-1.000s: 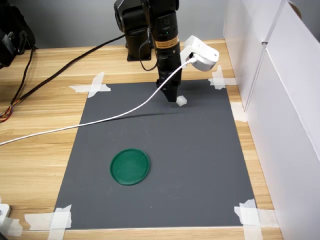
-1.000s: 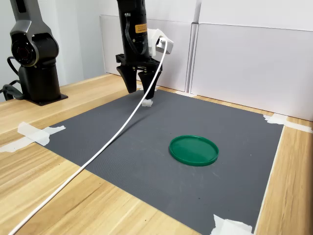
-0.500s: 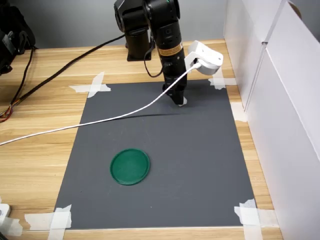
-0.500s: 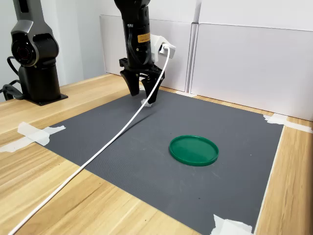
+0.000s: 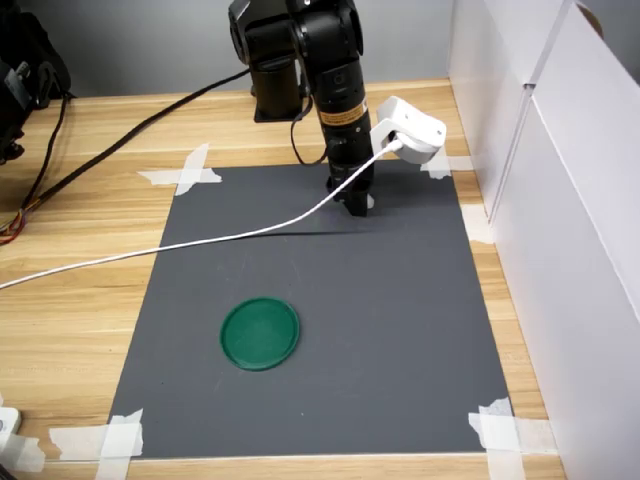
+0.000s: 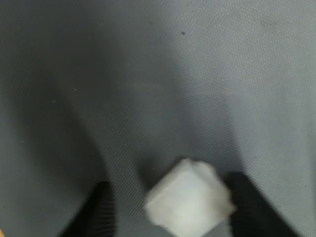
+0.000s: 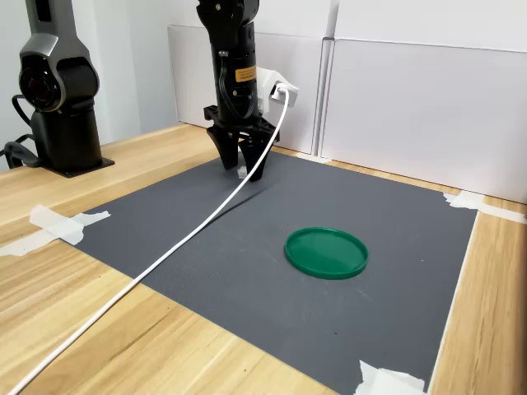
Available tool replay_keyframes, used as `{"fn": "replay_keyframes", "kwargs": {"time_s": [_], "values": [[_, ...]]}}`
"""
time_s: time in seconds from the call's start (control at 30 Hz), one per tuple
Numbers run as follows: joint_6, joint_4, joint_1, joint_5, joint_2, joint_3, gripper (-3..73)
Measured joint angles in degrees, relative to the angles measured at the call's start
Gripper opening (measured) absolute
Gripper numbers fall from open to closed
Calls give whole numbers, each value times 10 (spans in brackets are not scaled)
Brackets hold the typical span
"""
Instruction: Grasp a white terminal and put it in the green lid.
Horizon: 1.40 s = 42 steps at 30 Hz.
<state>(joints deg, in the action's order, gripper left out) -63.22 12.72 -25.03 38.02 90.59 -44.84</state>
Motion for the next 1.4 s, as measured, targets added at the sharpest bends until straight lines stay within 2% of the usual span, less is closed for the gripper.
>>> {"fn": "replay_keyframes", "kwargs": {"time_s": [0.1, 0.23, 0.33, 0.5, 0.67, 0.73, 0.8, 1.13, 1.3, 1.4], "values": [[7, 0, 0, 0, 0, 0, 366], [25, -11, 0, 0, 0, 0, 361], [46, -44, 0, 15, -4, -8, 361], [93, -86, 0, 68, -23, -63, 366], [121, -96, 0, 150, -30, -156, 366], [124, -91, 5, 174, -31, -187, 366], [126, -73, 22, 190, -31, -215, 366], [70, -4, 178, 199, -25, -281, 366], [53, 4, 243, 199, 10, -295, 366], [53, -8, 266, 197, 39, -306, 366]]}}
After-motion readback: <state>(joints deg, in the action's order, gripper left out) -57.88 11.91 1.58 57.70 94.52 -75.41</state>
